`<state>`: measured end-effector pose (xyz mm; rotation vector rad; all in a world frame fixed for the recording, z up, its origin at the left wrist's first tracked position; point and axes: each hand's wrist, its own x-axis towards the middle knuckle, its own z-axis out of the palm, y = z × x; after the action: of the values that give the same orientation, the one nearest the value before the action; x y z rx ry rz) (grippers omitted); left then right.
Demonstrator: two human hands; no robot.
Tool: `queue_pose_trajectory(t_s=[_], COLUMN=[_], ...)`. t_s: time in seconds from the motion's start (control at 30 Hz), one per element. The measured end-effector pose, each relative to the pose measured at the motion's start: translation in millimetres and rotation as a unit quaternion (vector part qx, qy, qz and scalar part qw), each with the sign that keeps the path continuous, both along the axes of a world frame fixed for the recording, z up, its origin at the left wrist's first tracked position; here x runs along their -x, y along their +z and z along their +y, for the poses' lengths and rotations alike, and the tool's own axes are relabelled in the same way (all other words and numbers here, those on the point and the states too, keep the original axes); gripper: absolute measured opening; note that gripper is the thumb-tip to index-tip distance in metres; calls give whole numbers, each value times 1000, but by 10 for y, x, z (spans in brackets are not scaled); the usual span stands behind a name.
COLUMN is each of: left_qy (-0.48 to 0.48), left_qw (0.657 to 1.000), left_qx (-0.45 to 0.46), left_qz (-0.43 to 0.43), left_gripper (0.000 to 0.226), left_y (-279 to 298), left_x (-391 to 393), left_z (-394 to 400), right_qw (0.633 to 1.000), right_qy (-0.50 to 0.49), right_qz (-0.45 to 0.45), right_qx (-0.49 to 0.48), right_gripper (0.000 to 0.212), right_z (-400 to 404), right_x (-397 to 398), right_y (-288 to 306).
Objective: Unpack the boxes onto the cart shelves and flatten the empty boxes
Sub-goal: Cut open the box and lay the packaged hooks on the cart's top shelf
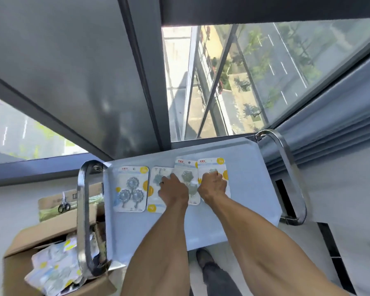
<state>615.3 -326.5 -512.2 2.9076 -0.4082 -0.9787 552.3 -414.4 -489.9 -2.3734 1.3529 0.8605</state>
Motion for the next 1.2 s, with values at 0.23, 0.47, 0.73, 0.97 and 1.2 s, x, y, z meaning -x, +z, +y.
queue_pose_trajectory(t_s=[0.23, 0.47, 0.73, 0.97, 1.2], left_qy=[110, 187, 251, 225, 189], left_qw=[989, 969, 954, 971, 975], left_qx=[67, 51, 15, -26, -104], left_qz=[-68, -152, -164, -72, 45], left_gripper=[39, 32, 35, 36, 27], left_y=[734, 1366, 1275, 500, -625], left_x=[34, -163, -753, -1473, -1673], left_z=[816, 2242, 4112, 6037, 7201], right_qw=[989, 958, 925, 959, 981], right_qy=[132, 247, 334, 249, 152], right_qz=[-48, -131, -176, -111, -33], right_qx=[-52, -61, -48, -80, -115], right_gripper=[40, 39, 33, 31, 36], right_z=[642, 2093, 3906, 5405, 6241], right_x=[-170, -621, -1241, -1765, -1882], right_y=[665, 1251, 1163, 106, -1093])
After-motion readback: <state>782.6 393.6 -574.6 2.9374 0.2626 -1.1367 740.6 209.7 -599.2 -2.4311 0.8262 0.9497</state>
